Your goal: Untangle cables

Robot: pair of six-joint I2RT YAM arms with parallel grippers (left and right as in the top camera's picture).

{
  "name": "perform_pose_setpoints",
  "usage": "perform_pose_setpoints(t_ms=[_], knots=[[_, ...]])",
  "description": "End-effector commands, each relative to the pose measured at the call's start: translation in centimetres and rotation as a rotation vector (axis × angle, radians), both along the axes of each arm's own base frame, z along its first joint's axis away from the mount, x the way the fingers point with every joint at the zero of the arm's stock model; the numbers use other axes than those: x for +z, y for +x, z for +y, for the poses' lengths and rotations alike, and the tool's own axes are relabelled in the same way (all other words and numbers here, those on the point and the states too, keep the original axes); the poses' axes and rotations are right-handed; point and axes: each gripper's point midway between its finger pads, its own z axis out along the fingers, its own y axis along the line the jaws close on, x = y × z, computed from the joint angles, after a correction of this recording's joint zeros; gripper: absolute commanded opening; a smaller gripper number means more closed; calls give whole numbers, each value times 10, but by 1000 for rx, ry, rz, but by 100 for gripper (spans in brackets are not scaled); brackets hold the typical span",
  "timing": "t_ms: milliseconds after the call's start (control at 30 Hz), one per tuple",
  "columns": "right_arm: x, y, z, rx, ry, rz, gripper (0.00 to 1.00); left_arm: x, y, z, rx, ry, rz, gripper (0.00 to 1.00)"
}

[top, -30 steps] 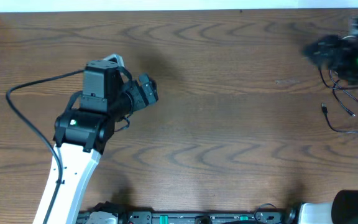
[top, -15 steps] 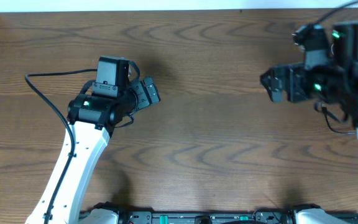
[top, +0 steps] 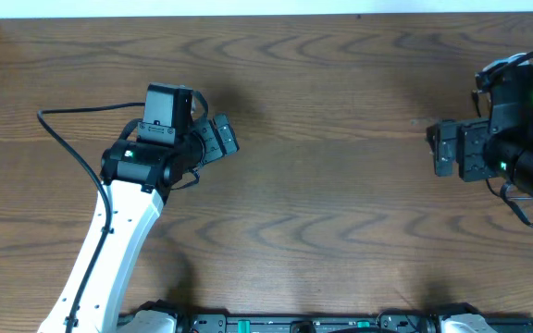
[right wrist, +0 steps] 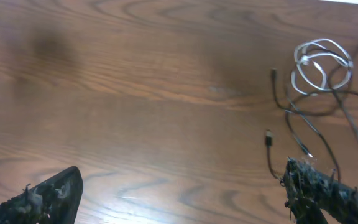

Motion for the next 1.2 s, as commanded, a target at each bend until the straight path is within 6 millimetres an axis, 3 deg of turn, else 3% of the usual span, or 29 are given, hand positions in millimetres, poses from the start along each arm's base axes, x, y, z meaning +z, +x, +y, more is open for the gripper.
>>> perform_pose_setpoints(t_ms=[0, 267, 500, 733, 1167], knots=[[-13, 2, -8, -20, -56, 20, 99, -1, 1, 5, 7, 23, 2, 99], [-37, 22, -3, -19, -3, -225, 99, -1, 1, 5, 7, 23, 2, 99], [-77, -3, -11, -39, 36, -492, 99, -1, 1, 5, 7, 23, 2, 99], [-119, -28, -19, -71, 58, -644, 99, -1, 1, 5, 7, 23, 2, 99], [-177, -18, -5, -38, 173, -811, 99, -1, 1, 5, 7, 23, 2, 99]])
